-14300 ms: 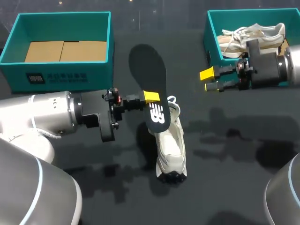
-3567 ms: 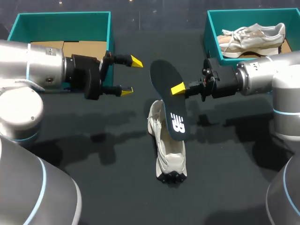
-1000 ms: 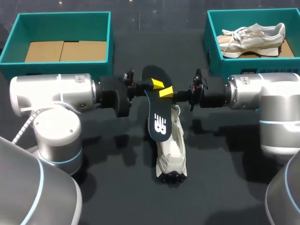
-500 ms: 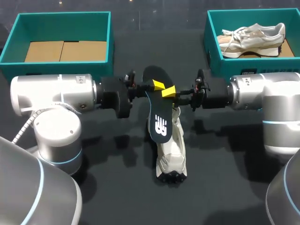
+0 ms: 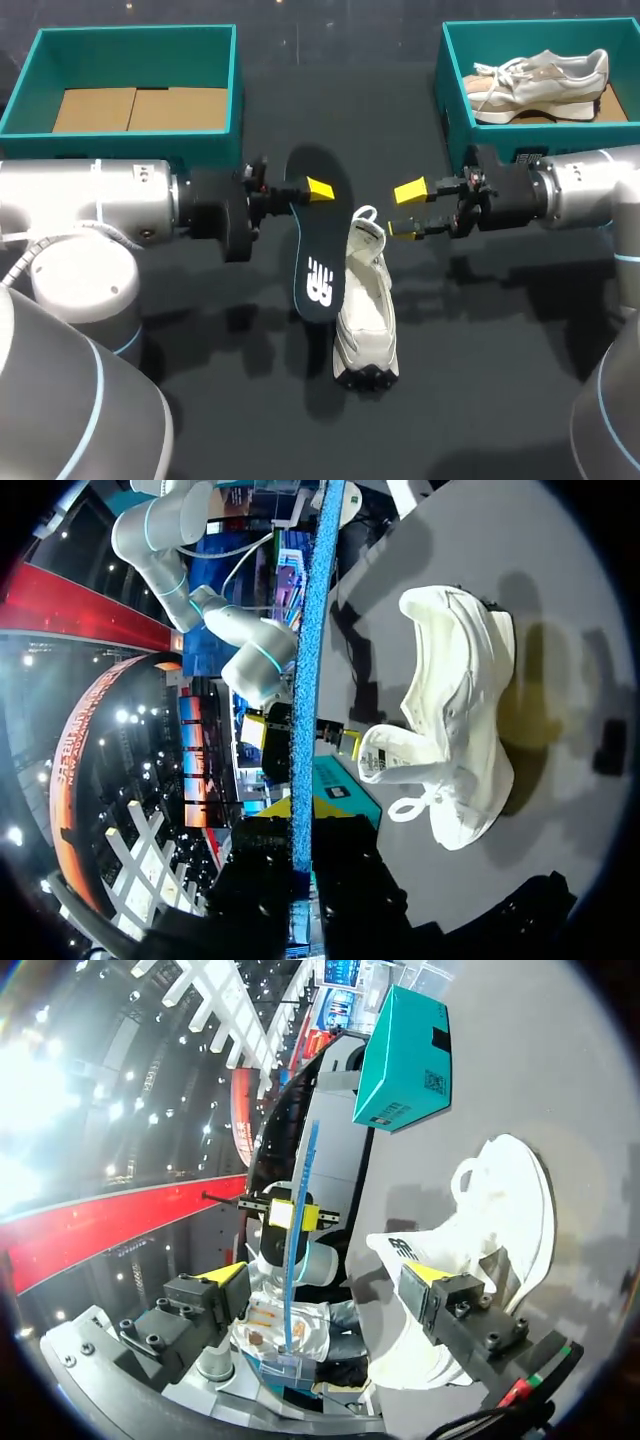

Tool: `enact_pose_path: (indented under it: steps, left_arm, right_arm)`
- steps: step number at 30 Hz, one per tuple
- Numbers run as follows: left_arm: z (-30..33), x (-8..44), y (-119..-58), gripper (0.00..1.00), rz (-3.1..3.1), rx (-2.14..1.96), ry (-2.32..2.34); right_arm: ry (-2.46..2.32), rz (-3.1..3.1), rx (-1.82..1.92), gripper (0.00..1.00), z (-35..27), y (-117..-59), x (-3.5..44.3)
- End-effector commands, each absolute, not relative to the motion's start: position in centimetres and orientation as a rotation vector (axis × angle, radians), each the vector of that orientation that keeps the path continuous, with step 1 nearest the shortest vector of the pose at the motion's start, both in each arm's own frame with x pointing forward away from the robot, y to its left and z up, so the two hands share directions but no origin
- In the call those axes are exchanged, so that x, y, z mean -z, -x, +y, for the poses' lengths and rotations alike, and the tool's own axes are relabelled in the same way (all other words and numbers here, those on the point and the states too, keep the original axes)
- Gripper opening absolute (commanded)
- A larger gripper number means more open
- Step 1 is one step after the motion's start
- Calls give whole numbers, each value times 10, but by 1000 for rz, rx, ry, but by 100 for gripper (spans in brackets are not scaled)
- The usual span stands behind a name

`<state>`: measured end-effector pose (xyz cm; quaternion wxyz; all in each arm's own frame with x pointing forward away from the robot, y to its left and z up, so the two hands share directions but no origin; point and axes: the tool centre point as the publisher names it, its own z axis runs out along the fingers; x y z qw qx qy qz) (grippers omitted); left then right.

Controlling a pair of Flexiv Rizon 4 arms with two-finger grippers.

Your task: Take the shoe out of the shoebox, open the shoe tongue, remove and reinsert the insole, then place the shoe into the shoebox

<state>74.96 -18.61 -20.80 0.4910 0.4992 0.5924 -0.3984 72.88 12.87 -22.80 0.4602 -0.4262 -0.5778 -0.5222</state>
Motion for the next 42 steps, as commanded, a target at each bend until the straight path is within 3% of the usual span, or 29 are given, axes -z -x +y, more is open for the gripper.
enact_pose_path:
  steps: [1,11,23,35,42]
  left_arm:
    - [-174,206,-731,0,1461,1012,-1253]
    - [-173,204,-698,0,1525,1068,-1369]
    - [-172,202,-696,0,1550,1042,-1412]
    - [-167,168,-634,0,1569,1276,-1438]
    - [-167,168,-634,0,1569,1276,-1438]
  right_arm:
    - [1054,-1425,1284,100,129,-727,227]
    - [908,-1696,1359,100,74,-699,265]
    - [908,-1696,1359,100,74,-699,265]
    - [562,-2219,1252,100,53,-670,275]
    - [562,-2219,1252,100,53,-670,275]
